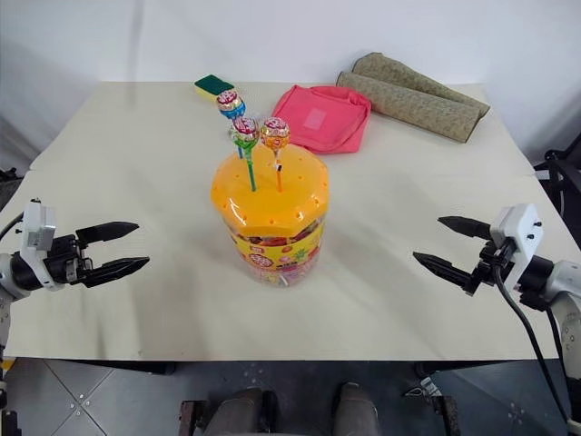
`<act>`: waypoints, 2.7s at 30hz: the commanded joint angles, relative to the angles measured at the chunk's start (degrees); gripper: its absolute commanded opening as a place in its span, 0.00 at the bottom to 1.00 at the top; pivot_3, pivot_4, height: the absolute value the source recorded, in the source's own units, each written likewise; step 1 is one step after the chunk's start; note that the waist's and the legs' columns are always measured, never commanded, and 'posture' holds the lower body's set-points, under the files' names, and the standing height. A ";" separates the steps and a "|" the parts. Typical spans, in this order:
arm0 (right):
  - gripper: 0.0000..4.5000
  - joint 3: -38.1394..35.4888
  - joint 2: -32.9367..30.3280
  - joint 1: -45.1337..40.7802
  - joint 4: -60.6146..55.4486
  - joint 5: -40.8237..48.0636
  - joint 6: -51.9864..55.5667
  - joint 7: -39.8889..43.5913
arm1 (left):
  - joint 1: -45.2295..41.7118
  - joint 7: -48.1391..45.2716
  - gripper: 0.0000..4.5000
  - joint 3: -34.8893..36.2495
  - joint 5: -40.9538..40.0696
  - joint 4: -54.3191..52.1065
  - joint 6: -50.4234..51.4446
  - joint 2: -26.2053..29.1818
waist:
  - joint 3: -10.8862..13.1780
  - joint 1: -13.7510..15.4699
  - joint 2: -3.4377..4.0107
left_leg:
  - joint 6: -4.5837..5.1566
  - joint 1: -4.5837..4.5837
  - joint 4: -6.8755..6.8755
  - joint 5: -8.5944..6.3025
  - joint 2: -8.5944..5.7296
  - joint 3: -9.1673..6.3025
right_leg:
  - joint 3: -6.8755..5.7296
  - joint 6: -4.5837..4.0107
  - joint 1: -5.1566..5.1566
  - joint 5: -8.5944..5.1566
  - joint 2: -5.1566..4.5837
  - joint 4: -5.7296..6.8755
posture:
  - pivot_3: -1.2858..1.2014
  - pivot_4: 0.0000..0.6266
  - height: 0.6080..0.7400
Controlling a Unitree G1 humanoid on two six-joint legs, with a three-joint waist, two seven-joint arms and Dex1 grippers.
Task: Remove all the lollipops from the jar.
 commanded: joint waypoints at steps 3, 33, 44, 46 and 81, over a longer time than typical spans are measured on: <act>1.00 -0.38 -0.65 -1.11 -0.15 0.28 -0.31 0.48 | 1.39 3.40 1.00 2.79 -1.40 -3.26 1.95 0.84 | 0.00 -0.03 0.00 | 0.00 0.00 0.00 0.00 0.01 0.00 | 0.00 0.00 0.00 0.00 0.00 0.00 | 0.52 0.24 1.00; 1.00 -3.74 -4.48 -14.25 -14.99 18.28 14.47 -0.96 | -47.56 -5.92 1.00 -17.16 -2.07 7.50 5.85 -8.83 | 0.12 1.39 0.06 | 0.00 -0.05 0.15 0.00 -0.03 0.06 | 0.01 0.03 0.02 0.02 0.11 0.00 | 0.52 0.24 1.00; 1.00 -9.81 -3.46 -8.67 -25.34 26.23 18.49 -9.15 | -57.36 -13.07 0.96 -20.52 1.78 22.51 3.86 -17.59 | 0.36 1.43 -0.34 | 0.02 -0.16 0.18 -0.01 -0.02 0.06 | -0.02 0.06 -0.01 0.03 0.13 -0.10 | 0.52 0.24 1.00; 1.00 -10.91 -3.26 -7.42 -26.05 26.50 18.23 -10.22 | -58.40 -13.87 0.86 -19.09 0.22 23.49 4.61 -18.47 | 0.44 1.42 -0.49 | 0.03 -0.18 0.20 -0.02 -0.03 0.06 | -0.01 0.08 -0.01 0.04 0.12 -0.10 | 0.52 0.24 1.00; 1.00 -7.21 -5.32 -10.36 -17.56 21.18 13.99 -4.74 | -42.16 24.53 0.01 -13.95 8.55 -0.64 37.83 1.66 | 0.56 1.06 -0.64 | 0.03 -0.14 0.20 -0.02 0.00 -0.01 | 0.06 0.09 -0.02 0.05 0.12 -0.03 | 0.52 0.24 1.00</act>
